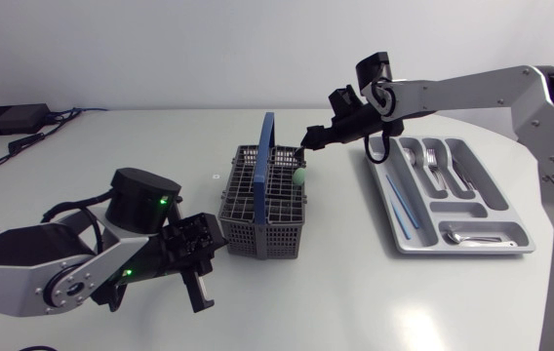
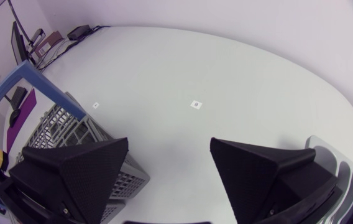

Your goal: Unload the cutlery basket into the drawer organizer.

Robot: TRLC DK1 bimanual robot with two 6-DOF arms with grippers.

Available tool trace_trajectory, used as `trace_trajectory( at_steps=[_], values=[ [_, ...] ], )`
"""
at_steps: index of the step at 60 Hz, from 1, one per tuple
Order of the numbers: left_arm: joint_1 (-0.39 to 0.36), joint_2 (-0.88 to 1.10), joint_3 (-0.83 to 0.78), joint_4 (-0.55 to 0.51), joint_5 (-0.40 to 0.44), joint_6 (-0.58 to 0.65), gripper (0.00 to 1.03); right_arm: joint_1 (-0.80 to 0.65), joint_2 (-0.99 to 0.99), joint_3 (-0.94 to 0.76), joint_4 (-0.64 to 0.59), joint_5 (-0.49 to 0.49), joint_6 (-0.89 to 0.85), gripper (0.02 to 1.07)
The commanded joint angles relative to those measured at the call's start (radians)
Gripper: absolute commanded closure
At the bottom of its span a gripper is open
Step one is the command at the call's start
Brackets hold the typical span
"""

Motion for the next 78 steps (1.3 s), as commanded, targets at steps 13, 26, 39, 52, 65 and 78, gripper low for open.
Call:
trace_trajectory(
  at_steps=[13,26,39,52,65,78],
  values=[
    [0.016,0.118,-0.022,0.132,-0.041,0.033,0.95,0.024,0.042,0.047,-0.068,-0.073,0.026,0.73],
    [0.062,0.144,-0.017,0.181,-0.047,0.040,0.95,0.050,0.019,-0.008,-0.100,-0.114,-0.023,0.96],
    [0.154,0.136,-0.022,0.195,-0.047,0.076,0.95,0.074,-0.077,-0.135,-0.097,-0.142,-0.052,0.97],
    [0.263,0.144,-0.009,0.229,-0.027,0.113,0.95,0.090,-0.193,-0.289,-0.088,-0.163,-0.060,0.97],
    [0.338,0.200,0.035,0.247,0.024,0.129,0.95,0.133,-0.336,-0.456,-0.068,-0.169,-0.061,0.97],
    [0.413,0.245,0.090,0.232,0.108,0.134,0.95,0.183,-0.466,-0.579,-0.071,-0.158,-0.052,0.97]
  ],
)
